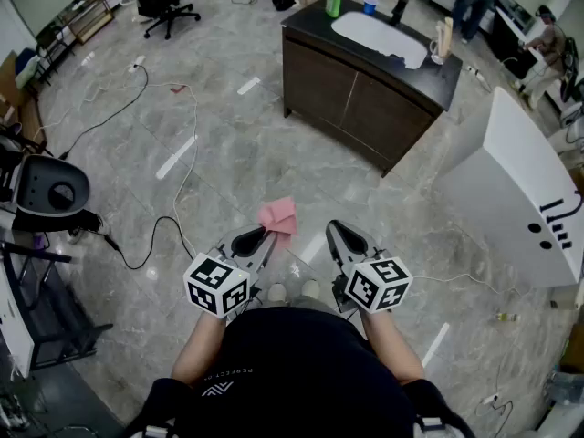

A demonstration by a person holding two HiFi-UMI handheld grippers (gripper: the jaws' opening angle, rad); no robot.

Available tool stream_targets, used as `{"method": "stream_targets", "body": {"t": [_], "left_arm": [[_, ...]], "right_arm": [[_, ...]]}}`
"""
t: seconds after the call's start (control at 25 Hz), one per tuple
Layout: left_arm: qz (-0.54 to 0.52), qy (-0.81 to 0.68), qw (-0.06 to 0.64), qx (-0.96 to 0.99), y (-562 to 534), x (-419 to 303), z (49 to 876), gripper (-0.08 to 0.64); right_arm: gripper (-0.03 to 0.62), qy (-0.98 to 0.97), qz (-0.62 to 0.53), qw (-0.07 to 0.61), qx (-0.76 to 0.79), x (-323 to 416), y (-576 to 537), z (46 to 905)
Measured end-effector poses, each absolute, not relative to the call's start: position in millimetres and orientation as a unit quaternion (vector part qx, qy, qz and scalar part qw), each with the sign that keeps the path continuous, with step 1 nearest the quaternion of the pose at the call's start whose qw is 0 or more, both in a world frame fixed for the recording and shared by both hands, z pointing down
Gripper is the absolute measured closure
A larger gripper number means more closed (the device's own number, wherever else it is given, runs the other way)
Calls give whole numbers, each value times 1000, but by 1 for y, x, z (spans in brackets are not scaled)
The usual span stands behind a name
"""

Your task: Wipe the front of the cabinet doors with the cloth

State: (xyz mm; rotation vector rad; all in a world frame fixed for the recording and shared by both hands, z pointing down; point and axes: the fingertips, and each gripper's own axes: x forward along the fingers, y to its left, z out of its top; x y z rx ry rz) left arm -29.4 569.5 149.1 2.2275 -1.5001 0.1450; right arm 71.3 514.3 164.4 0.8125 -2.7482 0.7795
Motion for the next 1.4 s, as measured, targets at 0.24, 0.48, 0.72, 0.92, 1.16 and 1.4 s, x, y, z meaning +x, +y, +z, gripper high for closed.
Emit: {"method": "stream_targets", "body": {"t": [0.24, 0.48, 0.72, 0.92, 1.16, 1.4], "left_arm": [[56, -540, 221, 810, 560, -27, 150, 528], [66, -536, 224, 811, 549, -16, 153, 528], [73, -539, 226, 808, 537, -4, 158, 528], [78, -550, 223, 801, 522, 2, 163, 527], [89, -571, 209, 789, 507, -3, 164, 528], [93, -574, 224, 782, 498, -13, 175, 528]], "right_arm": [[554, -921, 261, 86, 277, 75, 507, 165], [552, -915, 273, 77, 286, 88, 495, 167], [552, -911, 293, 70, 281, 101, 483, 171], [552, -911, 300, 74, 272, 109, 470, 177], [552, -913, 315, 54, 255, 108, 451, 180], [552, -911, 318, 64, 255, 103, 439, 187]]}}
